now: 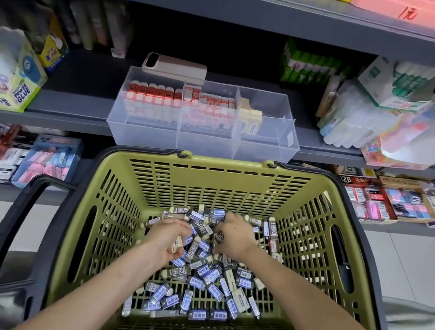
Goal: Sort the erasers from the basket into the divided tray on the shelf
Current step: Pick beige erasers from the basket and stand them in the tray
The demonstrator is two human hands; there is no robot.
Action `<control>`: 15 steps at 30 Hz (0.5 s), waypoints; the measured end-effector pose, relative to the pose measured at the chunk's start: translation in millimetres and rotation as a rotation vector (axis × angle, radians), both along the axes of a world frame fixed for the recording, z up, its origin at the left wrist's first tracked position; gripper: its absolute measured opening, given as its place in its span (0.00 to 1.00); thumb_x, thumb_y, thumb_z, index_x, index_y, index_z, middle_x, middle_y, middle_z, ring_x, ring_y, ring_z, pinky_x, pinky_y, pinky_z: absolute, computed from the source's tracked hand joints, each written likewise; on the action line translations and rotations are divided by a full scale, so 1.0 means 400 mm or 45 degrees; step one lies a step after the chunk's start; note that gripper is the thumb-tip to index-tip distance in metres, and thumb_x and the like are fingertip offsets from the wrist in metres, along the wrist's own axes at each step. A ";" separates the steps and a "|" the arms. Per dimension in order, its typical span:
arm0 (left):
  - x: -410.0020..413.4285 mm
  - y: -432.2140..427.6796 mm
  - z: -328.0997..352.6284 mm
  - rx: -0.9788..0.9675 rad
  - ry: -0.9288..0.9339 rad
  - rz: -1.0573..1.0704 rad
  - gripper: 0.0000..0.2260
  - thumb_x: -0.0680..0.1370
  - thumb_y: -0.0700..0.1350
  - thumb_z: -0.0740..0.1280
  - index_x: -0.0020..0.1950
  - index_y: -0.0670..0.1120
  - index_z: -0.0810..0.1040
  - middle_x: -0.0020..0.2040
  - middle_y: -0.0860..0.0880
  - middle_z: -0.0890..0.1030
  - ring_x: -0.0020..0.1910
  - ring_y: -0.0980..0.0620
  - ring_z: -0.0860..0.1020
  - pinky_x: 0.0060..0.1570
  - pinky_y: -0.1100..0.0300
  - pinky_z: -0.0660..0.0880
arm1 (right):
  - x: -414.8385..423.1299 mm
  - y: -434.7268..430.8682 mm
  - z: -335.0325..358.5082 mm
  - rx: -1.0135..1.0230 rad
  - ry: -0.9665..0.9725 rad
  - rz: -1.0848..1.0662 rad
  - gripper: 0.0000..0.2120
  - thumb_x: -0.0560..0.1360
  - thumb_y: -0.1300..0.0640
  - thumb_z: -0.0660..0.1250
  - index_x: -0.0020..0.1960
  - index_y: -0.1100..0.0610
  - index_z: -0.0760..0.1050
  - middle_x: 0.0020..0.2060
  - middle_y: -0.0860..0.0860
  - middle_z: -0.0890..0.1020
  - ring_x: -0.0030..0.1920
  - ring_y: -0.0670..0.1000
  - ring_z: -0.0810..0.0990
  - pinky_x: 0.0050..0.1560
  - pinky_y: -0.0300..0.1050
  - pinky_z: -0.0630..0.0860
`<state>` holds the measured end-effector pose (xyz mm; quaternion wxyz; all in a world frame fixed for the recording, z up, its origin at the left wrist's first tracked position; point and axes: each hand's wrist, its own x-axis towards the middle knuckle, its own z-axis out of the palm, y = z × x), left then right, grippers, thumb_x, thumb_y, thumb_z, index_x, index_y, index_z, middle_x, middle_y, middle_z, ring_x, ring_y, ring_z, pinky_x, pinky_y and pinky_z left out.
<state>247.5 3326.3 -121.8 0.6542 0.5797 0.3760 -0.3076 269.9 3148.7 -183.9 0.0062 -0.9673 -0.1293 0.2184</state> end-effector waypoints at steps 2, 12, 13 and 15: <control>-0.007 -0.002 -0.008 -0.020 0.040 0.001 0.04 0.74 0.33 0.67 0.47 0.40 0.77 0.38 0.44 0.75 0.35 0.50 0.72 0.27 0.62 0.70 | 0.000 -0.020 0.005 0.111 -0.063 -0.051 0.14 0.69 0.43 0.70 0.48 0.51 0.78 0.49 0.50 0.72 0.54 0.53 0.71 0.49 0.45 0.71; -0.013 -0.002 -0.030 -0.085 0.058 -0.129 0.12 0.73 0.45 0.72 0.52 0.40 0.77 0.47 0.42 0.73 0.42 0.48 0.73 0.28 0.62 0.74 | -0.010 -0.053 0.084 0.704 0.258 -0.314 0.07 0.68 0.48 0.73 0.38 0.47 0.76 0.45 0.43 0.74 0.52 0.47 0.70 0.56 0.45 0.66; -0.013 -0.005 -0.027 -0.133 0.055 -0.175 0.15 0.73 0.50 0.72 0.52 0.41 0.78 0.49 0.42 0.74 0.43 0.48 0.73 0.30 0.61 0.75 | -0.016 -0.047 0.106 0.914 0.384 -0.415 0.06 0.68 0.50 0.74 0.36 0.47 0.77 0.43 0.43 0.76 0.49 0.48 0.73 0.52 0.44 0.68; -0.014 -0.016 -0.023 -0.292 0.068 -0.249 0.24 0.69 0.58 0.71 0.54 0.41 0.78 0.48 0.43 0.75 0.43 0.48 0.74 0.35 0.58 0.77 | -0.030 -0.027 0.145 1.192 0.583 -0.499 0.04 0.68 0.53 0.75 0.37 0.47 0.80 0.38 0.44 0.79 0.42 0.47 0.75 0.46 0.41 0.70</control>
